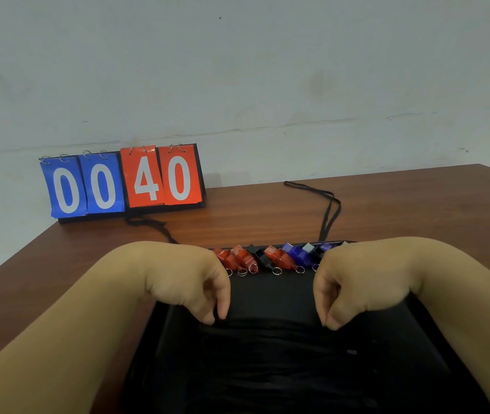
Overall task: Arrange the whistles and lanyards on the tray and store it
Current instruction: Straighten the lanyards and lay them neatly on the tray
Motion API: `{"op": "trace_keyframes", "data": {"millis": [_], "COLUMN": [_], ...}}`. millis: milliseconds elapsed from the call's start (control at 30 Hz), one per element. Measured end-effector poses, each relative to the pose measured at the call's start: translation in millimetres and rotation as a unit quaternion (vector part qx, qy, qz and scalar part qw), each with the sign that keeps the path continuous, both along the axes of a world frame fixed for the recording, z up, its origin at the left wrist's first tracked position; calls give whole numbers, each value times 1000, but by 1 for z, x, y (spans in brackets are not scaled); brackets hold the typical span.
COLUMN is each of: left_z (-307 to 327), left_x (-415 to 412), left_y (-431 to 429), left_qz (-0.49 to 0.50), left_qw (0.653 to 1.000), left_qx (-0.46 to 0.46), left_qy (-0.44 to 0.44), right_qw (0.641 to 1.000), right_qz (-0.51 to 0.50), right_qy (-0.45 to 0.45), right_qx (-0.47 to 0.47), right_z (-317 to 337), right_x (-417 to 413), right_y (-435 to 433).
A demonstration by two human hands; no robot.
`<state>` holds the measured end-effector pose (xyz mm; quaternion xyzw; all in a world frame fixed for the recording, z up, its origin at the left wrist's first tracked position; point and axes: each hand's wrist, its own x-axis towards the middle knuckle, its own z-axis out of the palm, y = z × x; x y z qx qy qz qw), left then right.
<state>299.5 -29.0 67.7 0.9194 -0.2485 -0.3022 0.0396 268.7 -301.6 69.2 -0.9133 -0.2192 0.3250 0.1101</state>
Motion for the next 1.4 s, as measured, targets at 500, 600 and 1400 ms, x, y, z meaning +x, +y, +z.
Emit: {"op": "trace_keyframes", "data": {"millis": [500, 600, 1400], "left_z": [5, 12, -56], "left_x": [7, 11, 86], "left_y": [4, 14, 110], "left_qz": [8, 35, 252], "left_qw": [993, 988, 928], "left_qx": [-117, -146, -95], "left_qy": [7, -45, -258], "right_qw": [979, 957, 971], "right_qz": [-35, -67, -111], "right_qy": [-131, -170, -210], "right_qx": [154, 224, -10], "right_z": [-8, -10, -27], "right_x": [8, 11, 131], "right_y": [-1, 2, 218]}}
